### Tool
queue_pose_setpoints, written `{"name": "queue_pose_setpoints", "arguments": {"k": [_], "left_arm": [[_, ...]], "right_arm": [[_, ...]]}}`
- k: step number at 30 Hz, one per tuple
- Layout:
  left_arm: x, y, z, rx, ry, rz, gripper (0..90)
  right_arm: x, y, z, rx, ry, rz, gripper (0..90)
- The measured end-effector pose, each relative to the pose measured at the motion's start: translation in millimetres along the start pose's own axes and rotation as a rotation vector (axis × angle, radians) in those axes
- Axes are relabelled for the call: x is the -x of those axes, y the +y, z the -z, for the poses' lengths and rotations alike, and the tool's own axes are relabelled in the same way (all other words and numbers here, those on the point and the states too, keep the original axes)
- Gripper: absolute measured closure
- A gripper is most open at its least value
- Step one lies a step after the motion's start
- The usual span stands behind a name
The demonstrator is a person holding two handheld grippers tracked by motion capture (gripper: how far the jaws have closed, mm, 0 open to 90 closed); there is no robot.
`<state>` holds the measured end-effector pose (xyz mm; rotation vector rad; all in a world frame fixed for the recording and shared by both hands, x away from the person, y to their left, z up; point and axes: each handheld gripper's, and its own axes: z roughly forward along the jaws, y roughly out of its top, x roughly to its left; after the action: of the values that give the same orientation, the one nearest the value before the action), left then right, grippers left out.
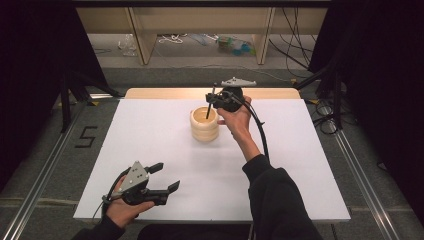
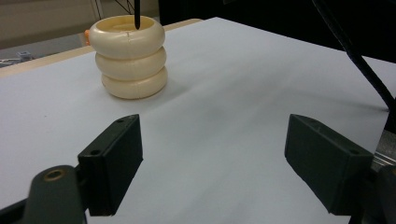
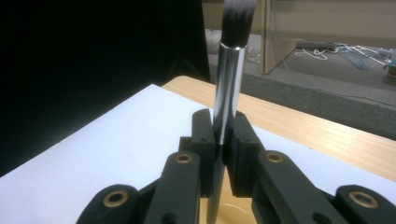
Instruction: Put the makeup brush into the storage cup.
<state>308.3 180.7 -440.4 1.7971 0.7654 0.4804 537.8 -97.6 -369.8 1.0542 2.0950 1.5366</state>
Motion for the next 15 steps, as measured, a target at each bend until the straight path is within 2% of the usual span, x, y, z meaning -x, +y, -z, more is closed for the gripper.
{"name": "queue_pose_setpoints", "arguments": {"k": [5, 6, 9, 11, 15], "left_arm": [[0.9, -0.3, 0.1, -0.003, 0.001, 0.014, 19.3], [0.1, 0.1, 0.2, -0.006, -0.013, -0.004, 19.3], [0.6, -0.1, 0.3, -0.004, -0.011, 0.009, 19.3], [1.5, -0.3, 0.1, -0.003, -0.007, 0.023, 19.3], [1.5, -0.1, 0.0, -0.003, -0.010, 0.023, 19.2]], "right_arm": [[0.3, -1.0, -2.3, -0.014, 0.004, -0.017, 83.7], [0.6, -1.5, -3.0, -0.016, 0.002, -0.016, 83.7], [1.0, -3.0, -5.3, -0.019, -0.001, -0.009, 83.7], [0.1, -3.2, -6.6, -0.024, 0.008, -0.022, 83.6], [-0.4, -6.0, -11.1, -0.039, 0.007, -0.019, 83.6]]}}
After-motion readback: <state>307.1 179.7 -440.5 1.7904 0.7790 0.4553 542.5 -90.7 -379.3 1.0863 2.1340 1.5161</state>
